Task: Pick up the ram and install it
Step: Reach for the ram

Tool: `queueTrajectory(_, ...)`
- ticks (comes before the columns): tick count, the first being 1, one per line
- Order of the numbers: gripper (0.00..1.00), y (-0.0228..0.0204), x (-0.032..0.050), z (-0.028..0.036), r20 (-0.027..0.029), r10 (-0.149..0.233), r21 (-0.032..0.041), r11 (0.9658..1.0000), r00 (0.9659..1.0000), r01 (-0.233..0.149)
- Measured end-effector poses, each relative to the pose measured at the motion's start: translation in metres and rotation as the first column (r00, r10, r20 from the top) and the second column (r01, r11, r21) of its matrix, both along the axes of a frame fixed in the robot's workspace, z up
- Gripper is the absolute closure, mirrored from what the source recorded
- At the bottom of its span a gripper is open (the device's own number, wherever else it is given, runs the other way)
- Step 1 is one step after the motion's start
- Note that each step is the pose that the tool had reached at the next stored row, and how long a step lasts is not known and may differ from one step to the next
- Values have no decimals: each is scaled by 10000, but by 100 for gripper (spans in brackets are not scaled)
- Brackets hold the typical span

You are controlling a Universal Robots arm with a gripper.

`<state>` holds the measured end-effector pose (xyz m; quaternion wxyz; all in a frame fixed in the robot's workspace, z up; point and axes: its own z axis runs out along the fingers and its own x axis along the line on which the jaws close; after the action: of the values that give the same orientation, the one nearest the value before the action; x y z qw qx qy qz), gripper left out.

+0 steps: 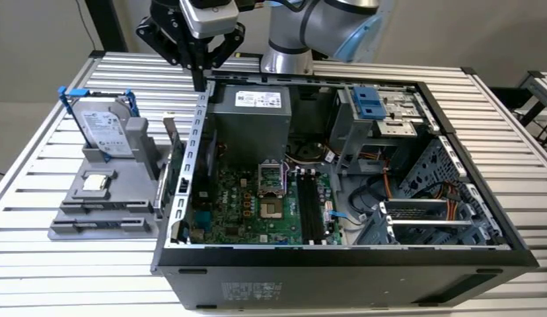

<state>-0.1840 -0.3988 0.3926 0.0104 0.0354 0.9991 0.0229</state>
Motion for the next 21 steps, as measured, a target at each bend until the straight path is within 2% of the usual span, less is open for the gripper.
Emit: queueTrajectory(21,100,0,-186,0,0,0,1,10000,10000,0)
